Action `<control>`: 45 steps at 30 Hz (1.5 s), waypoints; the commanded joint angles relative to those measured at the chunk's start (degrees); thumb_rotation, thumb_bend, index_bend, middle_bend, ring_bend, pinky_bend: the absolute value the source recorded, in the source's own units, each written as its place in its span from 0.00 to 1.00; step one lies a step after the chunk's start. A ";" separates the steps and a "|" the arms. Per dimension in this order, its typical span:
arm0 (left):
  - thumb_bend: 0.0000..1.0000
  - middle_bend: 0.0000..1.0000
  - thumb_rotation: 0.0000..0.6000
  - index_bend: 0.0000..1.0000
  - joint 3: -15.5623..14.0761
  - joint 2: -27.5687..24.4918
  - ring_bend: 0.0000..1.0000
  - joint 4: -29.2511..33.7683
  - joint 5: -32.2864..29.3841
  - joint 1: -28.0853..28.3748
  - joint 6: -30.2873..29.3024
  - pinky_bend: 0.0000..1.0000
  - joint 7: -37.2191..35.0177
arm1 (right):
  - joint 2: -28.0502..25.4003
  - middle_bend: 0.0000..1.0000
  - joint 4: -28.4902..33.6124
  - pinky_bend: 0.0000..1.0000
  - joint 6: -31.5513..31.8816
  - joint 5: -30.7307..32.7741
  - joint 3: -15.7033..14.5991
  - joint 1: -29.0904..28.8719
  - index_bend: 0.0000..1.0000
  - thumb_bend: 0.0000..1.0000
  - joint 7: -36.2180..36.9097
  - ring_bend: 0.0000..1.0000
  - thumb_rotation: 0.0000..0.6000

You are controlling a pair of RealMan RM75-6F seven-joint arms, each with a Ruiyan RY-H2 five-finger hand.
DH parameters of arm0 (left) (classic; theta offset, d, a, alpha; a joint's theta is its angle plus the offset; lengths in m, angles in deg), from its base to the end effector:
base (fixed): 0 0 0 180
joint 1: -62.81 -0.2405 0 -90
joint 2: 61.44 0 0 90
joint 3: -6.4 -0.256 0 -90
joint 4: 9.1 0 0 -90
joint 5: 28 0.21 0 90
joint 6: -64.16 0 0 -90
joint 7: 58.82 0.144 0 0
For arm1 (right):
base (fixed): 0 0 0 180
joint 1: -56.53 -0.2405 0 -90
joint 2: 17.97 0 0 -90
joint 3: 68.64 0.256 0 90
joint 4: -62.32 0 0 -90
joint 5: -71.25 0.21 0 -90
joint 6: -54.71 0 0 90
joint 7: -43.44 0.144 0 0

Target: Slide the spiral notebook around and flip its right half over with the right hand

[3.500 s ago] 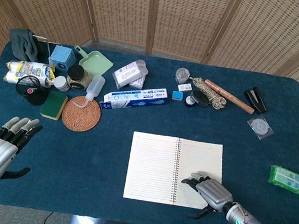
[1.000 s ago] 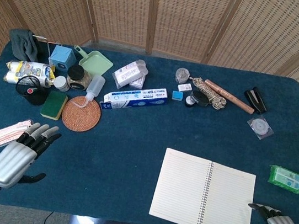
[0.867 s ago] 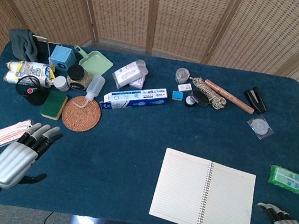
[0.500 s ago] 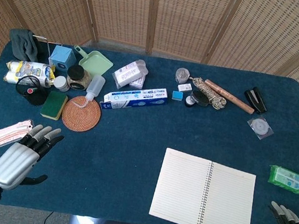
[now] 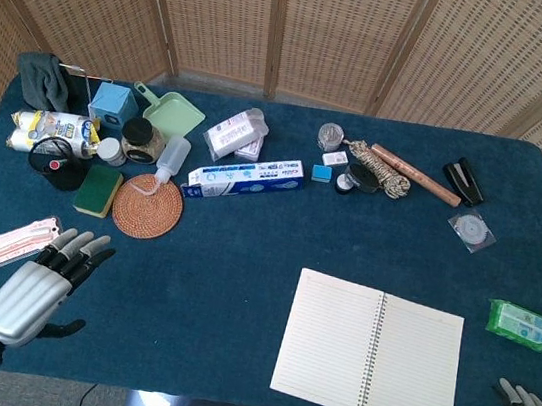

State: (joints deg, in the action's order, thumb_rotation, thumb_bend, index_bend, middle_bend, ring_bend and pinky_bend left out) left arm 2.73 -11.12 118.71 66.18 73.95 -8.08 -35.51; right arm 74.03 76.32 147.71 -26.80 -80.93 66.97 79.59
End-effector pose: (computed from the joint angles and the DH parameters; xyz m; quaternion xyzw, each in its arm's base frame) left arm -0.1729 0.1605 0.1434 -0.7380 -0.3635 -0.3550 0.4441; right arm -0.4591 -0.0420 0.1277 0.7109 -0.3979 0.2417 0.5271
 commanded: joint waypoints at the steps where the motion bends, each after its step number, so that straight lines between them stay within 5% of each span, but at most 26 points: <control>1: 0.06 0.00 1.00 0.00 -0.07 0.10 0.00 0.04 0.17 -0.10 -0.11 0.00 0.27 | 1.35 0.00 -1.68 0.12 -0.81 0.10 0.18 0.80 0.00 0.21 0.70 0.00 0.62; 13: 0.06 0.00 1.00 0.00 -0.65 0.38 0.00 0.89 1.33 -0.66 -0.48 0.00 1.19 | 5.19 0.00 -4.49 0.12 0.84 1.01 1.90 1.68 0.00 0.22 1.84 0.00 0.89; 45: 0.06 0.00 1.00 0.00 -0.48 -0.34 0.00 0.66 0.93 -1.03 -1.05 0.00 0.27 | 7.23 0.00 -2.94 0.12 7.19 -2.15 0.69 -0.32 0.00 0.17 4.75 0.00 0.89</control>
State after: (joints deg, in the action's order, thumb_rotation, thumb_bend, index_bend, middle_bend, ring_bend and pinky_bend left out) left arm 2.24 -11.45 119.39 67.12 72.93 -9.12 -35.23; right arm 81.16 73.20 154.52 -28.82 -80.20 66.72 84.03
